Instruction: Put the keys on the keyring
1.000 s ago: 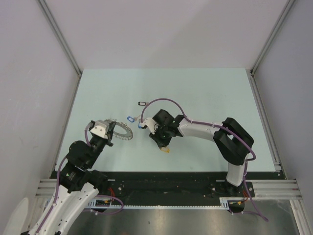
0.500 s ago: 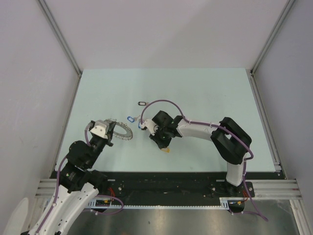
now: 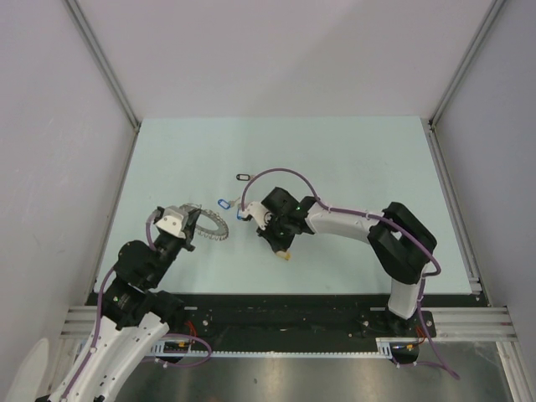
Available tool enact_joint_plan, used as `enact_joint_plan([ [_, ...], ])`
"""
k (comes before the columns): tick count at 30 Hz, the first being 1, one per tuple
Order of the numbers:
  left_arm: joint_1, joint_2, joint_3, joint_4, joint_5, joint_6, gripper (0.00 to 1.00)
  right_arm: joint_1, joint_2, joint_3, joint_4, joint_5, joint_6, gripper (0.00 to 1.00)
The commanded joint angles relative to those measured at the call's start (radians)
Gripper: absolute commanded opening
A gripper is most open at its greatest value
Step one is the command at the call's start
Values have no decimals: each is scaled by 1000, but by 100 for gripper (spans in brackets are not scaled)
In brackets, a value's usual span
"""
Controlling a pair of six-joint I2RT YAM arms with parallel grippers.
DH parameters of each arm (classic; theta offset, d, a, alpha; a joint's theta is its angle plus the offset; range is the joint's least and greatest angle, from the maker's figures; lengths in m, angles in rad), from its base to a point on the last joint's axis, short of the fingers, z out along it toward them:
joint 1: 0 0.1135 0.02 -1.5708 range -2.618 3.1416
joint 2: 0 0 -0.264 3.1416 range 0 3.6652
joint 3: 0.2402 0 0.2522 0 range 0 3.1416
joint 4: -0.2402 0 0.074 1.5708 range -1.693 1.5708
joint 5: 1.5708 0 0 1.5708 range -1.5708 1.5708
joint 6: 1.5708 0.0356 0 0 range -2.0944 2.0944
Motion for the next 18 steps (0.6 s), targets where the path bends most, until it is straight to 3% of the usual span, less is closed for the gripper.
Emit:
enact_joint_plan([
  [1, 11, 28, 6, 77, 123, 9, 0, -6, -136, 28, -5, 8, -26, 0],
  [7, 10, 101, 23, 136, 354, 42, 0, -36, -312, -15, 57, 21, -27, 0],
  [18, 10, 373, 113, 295, 818, 109, 0, -33, -676, -92, 156, 12, -102, 0],
])
